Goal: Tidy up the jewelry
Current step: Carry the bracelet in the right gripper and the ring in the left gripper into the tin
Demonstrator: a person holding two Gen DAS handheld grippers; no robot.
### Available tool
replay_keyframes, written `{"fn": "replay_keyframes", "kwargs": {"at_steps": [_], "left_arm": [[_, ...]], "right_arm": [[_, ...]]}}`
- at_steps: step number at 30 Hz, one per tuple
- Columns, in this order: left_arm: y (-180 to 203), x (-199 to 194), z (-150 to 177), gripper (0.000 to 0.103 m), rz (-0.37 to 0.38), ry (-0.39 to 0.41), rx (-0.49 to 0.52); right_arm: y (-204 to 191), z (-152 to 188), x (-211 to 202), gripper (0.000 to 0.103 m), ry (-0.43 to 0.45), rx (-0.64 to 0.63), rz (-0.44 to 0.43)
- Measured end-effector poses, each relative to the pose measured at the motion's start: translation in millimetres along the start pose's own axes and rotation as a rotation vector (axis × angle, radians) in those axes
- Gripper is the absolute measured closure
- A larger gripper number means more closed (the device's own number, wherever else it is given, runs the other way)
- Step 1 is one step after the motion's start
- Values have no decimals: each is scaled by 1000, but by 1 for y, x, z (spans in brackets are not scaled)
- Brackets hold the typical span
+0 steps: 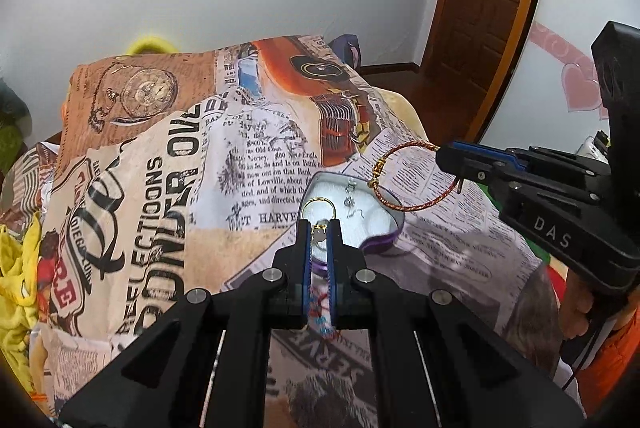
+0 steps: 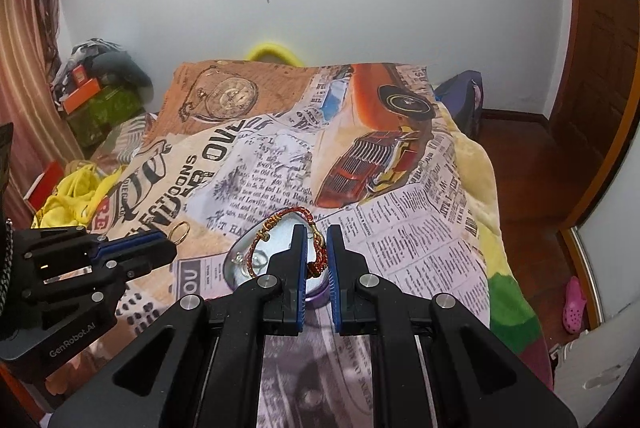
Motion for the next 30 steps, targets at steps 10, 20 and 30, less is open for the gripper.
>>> {"fn": "replay_keyframes", "kwargs": {"at_steps": [10, 20, 30], "left_arm": [[-3, 32, -9, 98, 10, -29, 5], [2, 65, -6, 98, 36, -86, 22], [1, 81, -6, 98, 56, -119, 1]], "right_arm": [[-1, 3, 28, 94, -43, -16, -19], [-3, 12, 55, 94, -106, -35, -23], [-7, 18, 64, 94, -132, -68, -16]]}}
Point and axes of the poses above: each gripper's, at about its wrist camera, not at the fingertips, and x roughly the way its jaws point, y to its right, z to its underside, the point moved 9 cm from there along x, roughly the way its jaws point, and after that the axes turned 2 degrees about z, right-handed, at the moved point
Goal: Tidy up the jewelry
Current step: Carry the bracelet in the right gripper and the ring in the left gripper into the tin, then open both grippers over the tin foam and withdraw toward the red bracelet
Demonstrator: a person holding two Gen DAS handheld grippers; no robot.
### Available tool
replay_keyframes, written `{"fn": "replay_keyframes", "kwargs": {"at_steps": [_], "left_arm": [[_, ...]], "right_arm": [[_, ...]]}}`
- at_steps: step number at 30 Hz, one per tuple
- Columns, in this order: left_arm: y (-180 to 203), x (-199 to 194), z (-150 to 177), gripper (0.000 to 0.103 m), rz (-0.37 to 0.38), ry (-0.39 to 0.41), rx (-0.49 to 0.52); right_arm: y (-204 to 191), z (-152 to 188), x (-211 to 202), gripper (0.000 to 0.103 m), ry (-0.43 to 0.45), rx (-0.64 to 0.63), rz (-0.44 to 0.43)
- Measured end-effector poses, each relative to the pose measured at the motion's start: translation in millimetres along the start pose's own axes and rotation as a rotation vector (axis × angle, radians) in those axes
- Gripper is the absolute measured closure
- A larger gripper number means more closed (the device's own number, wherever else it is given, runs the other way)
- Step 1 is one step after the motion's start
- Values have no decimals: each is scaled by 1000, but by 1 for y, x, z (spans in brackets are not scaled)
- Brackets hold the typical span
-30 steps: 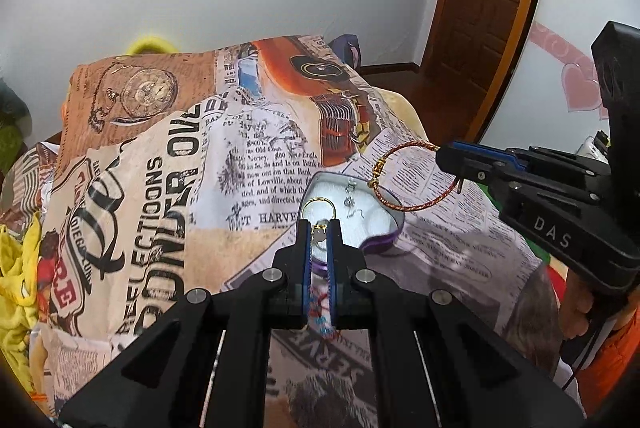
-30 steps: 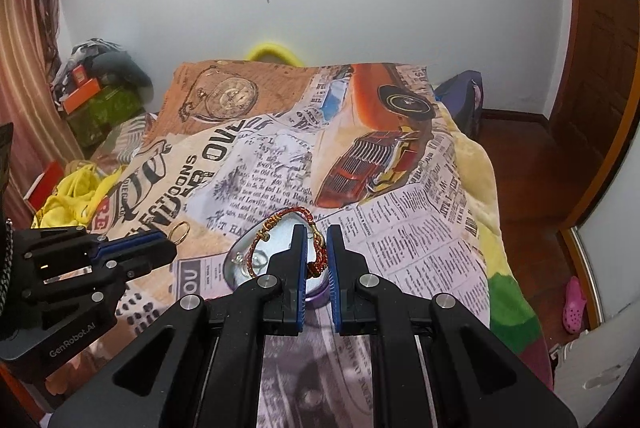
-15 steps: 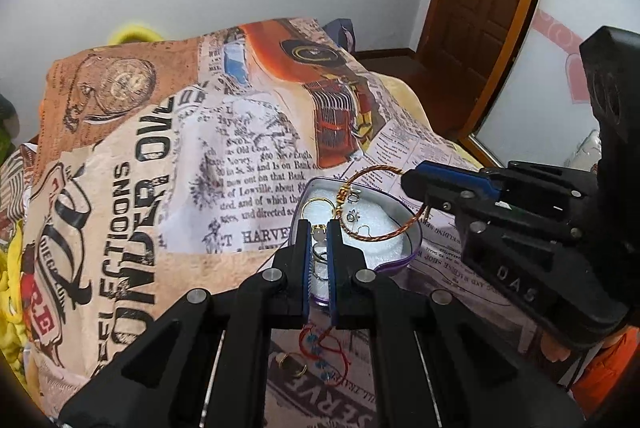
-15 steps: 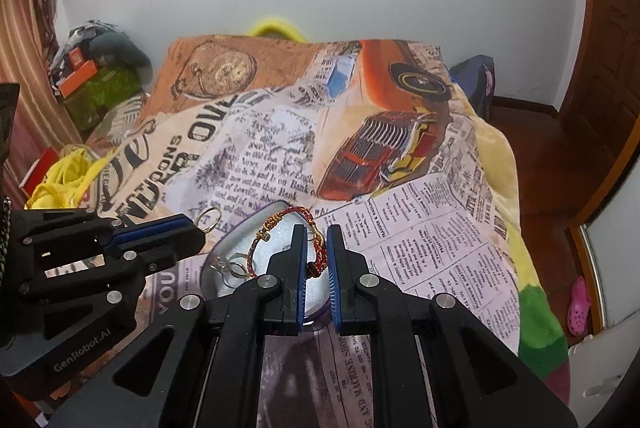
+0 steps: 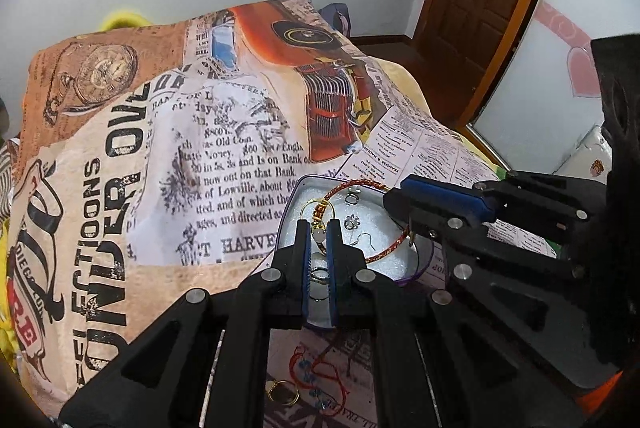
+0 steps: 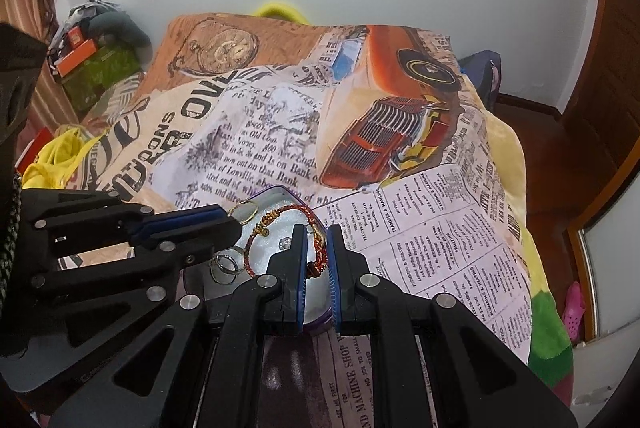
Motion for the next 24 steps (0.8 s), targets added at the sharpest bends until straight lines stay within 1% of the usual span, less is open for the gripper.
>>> {"fn": "replay_keyframes", "kwargs": {"at_steps": [7, 13, 17, 21, 24], "left_arm": [[-2, -1, 2, 98, 14, -8, -18], [-1, -10, 3, 97, 11, -2, -18], [0, -21, 3, 96, 9, 7, -22], [2, -35, 2, 95, 1, 24, -16], [5, -49, 1, 91, -16, 44, 1]], "right_arm": [[-1, -1, -4, 92, 14, -15, 19], [-6, -3, -10, 89, 2, -21, -3], [-6, -2, -15, 85, -3, -14, -2], [-7, -2, -26, 85, 6, -25, 9], [-8, -3, -36, 84, 15, -27, 7]]}}
Point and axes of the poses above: each gripper's, at about its wrist camera, not at the fingertips, and x roughly the way its jaws point, y to its right, z to its underside, the point moved 9 cm from there along x, roughly the way its jaws point, and after that the axes turned 2 degrees about z, right-handed, at the moved point
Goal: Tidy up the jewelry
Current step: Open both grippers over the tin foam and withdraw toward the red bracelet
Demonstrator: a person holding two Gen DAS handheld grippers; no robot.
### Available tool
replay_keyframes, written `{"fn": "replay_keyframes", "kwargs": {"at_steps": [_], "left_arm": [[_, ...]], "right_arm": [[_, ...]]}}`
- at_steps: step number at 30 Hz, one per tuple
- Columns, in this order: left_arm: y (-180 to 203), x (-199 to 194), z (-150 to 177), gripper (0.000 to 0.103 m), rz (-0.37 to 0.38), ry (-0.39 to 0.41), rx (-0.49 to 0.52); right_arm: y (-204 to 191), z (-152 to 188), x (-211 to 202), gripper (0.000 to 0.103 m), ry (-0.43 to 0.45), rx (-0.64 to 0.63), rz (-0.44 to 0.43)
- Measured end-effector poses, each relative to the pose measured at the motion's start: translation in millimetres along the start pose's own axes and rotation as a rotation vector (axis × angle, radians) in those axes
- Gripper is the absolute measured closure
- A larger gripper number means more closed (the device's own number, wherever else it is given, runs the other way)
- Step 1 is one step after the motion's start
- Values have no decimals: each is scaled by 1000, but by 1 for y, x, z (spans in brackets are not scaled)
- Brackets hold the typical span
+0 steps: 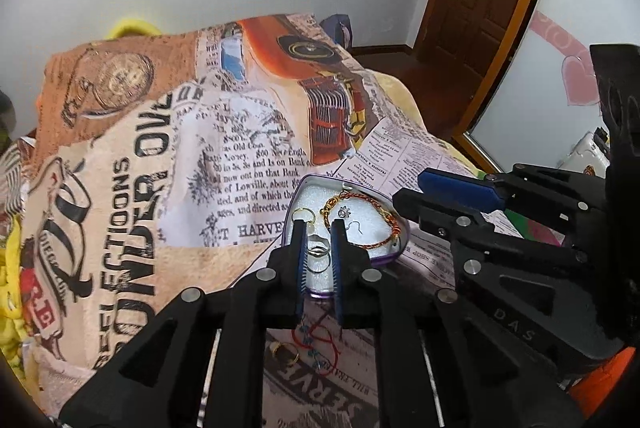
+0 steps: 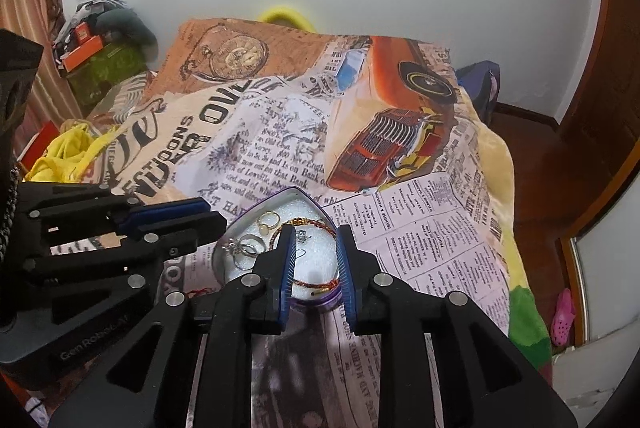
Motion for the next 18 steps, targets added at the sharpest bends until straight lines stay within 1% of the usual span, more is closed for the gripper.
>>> {"fn": "replay_keyframes", "kwargs": {"at_steps": [2, 4, 6, 9, 14, 18], "left_arm": [[2, -10, -1, 87, -10, 14, 11], [4, -21, -1, 82, -25, 28, 24], [5, -31, 0, 79, -39, 43, 35], [5, -47, 1, 75, -56, 60, 42], [-2, -66, 7, 70, -73, 78, 29], [-12, -70, 16, 68, -87, 65, 14]], "right_arm": [[-1, -1, -8, 83, 8, 2, 0], [-2, -2, -15, 77, 18, 0, 5], [-3, -2, -22, 65, 32, 3, 9], [-5, -2, -34, 64, 55, 5, 13], [-12, 2, -45, 64, 61, -2, 17], [-19, 9, -45, 64, 49, -16, 15]]}}
Point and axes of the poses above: each gripper's, at about its wrist camera, not at the fingertips, and x roughly the way its jaws point, y to its right, z to its underside, the point moved 9 cm from there along x, roughly the way its jaws point, and after that the axes turned 2 degrees about z, right-handed, at the moved point
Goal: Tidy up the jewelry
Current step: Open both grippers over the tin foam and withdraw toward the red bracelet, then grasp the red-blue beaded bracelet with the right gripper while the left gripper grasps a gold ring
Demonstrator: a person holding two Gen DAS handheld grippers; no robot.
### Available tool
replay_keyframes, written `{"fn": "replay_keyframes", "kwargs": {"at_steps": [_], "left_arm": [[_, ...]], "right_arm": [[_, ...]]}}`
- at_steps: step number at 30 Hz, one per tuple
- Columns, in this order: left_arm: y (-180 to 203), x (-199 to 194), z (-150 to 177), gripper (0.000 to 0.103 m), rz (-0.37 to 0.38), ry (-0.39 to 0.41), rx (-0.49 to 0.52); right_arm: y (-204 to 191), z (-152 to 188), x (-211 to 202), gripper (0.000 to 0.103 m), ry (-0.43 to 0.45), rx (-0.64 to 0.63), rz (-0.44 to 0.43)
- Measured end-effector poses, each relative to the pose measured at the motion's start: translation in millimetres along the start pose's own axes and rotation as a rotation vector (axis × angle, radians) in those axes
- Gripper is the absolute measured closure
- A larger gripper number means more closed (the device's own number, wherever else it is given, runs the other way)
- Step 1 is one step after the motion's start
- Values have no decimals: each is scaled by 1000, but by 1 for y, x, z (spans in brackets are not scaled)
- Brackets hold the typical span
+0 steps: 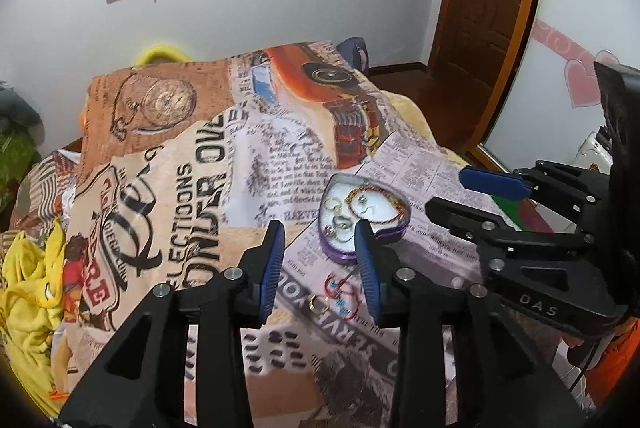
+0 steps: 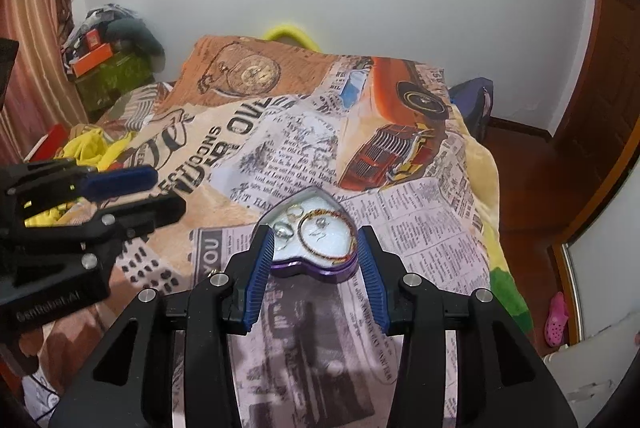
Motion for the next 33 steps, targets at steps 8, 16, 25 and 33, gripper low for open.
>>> {"fn": "replay_keyframes", "kwargs": {"at_steps": [8, 16, 25, 33], "left_arm": [[-18, 10, 33, 67, -25, -73, -16], [-42, 20, 62, 67, -39, -123, -45], [-54, 24, 69, 67, -28, -119, -54], [-55, 34, 75, 67, -6, -133, -68]], "right_arm": [[-17, 23, 14, 64, -66, -12, -33], [-46, 43, 41, 64, -149, -33, -88], [-68, 67, 76, 64, -281, -79, -127], [-74, 67, 84, 64, -276, -129, -107]]}}
Point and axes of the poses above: each gripper's, at about its wrist camera, not at the fingertips, and x roughly the way its jaws point, y to its right, z to its underside, the point moved 9 cm from there along x, roughly the way its jaws point, and after that the axes turned 2 degrees about z, right-handed, at the moved point
